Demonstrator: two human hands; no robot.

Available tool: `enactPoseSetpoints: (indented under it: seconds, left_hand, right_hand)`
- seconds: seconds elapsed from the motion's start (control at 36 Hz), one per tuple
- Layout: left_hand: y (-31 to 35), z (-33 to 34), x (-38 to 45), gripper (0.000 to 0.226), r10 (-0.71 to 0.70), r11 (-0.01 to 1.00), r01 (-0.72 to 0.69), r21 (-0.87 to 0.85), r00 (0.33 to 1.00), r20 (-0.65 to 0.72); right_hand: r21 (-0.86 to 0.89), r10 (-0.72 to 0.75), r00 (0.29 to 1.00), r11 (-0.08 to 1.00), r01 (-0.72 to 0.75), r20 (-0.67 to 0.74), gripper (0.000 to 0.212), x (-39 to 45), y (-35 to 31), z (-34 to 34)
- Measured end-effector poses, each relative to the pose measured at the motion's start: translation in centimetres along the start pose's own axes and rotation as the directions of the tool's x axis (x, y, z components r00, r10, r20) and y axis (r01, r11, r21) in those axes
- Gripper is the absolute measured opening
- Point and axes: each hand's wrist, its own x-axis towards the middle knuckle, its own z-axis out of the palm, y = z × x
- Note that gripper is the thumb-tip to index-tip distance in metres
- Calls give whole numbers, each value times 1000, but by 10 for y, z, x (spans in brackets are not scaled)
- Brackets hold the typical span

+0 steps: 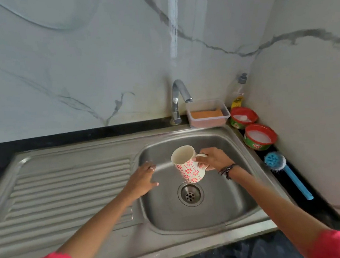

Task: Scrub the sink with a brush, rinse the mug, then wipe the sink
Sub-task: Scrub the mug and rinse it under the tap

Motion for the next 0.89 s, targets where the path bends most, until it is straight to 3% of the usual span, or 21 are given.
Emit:
enactPoseSetpoints:
  seconds: [0.11, 0.19, 0.28, 0.47, 0.56, 0.89]
  left_hand:
    - [-12, -21, 21, 87, -100, 992, 105, 66, 993, -70]
    - [-22, -36, 41, 95, -179, 982, 183, 52, 981, -73]
    - [-30, -51, 60, 101, -207, 976, 213, 41, 972, -111]
    - [-47, -68, 100, 104, -199, 966, 229, 123, 956, -214]
    - [-54, -66, 111, 107, -230, 962, 254, 100, 952, -201]
    - [-74, -55, 139, 112, -262, 953, 273, 131, 960, -92]
  right_hand:
    - [-41, -165, 977, 986, 161, -135, 22, 37, -26, 16]
    - [26, -219, 952, 973, 230, -212, 18, 75, -45, 27]
    - [126, -197, 949, 964, 233, -245, 28, 116, -61, 37]
    - [324, -89, 968, 932, 164, -235, 26, 188, -77, 45]
    - [340, -70, 978, 931, 136, -199, 13, 212, -75, 43]
    - [448, -27, 984, 888, 106, -178, 13, 260, -74, 46]
